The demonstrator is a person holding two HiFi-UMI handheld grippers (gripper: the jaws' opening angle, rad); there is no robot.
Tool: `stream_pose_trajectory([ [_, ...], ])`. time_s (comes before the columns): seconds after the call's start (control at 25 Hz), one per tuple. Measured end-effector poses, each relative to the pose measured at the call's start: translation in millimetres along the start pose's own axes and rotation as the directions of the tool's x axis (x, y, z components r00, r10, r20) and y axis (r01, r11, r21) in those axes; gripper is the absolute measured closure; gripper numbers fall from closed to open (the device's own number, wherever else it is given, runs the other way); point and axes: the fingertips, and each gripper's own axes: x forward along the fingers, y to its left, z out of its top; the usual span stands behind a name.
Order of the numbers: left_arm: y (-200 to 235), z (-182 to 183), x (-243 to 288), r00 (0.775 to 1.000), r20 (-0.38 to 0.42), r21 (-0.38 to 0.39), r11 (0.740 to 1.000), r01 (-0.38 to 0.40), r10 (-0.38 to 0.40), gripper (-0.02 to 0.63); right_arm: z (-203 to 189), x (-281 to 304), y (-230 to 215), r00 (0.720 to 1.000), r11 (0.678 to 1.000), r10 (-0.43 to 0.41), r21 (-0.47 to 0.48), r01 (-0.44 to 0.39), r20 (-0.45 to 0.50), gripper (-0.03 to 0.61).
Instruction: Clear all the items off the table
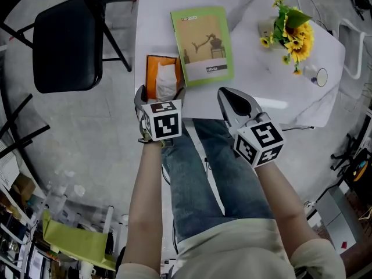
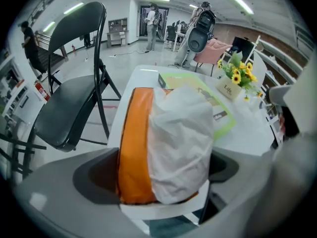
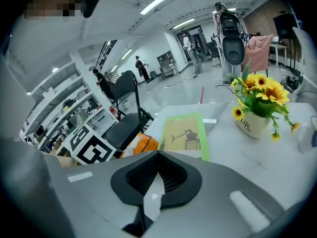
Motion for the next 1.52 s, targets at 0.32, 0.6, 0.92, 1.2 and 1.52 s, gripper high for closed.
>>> stream_pose_trajectory([
  [0.32,8,-6,11,0.998,-0.009,0.043,0.998,-0.056,0.057,0.17,-6,5,3,1.0,1.0,-0.016,0.026,0.016,-0.007,0.581],
  [0.6,8,-4,8,1.0,0.001,0.047,0.998,-0.03,0.03,0.228,-7,6,3,0.999,0.998,-0.042,0.05,0.042,0.003,0.58],
  [0.92,9,-2,-1,1.0,-0.001,0.072,0.997,0.031,-0.031,0.301,-7,5,11,0.998,0.995,-0.063,0.079,0.062,0.014,0.581],
  [1.2,18,4,-19,0.996,0.004,0.029,0.996,0.084,-0.085,0.302,4,8,25,0.998,0.995,-0.064,0.074,0.062,0.021,0.581],
  [1.52,48,18,-36,0.996,0.027,0.011,0.997,0.081,-0.082,0.302,19,21,47,0.999,0.998,-0.049,0.052,0.048,0.017,0.581],
])
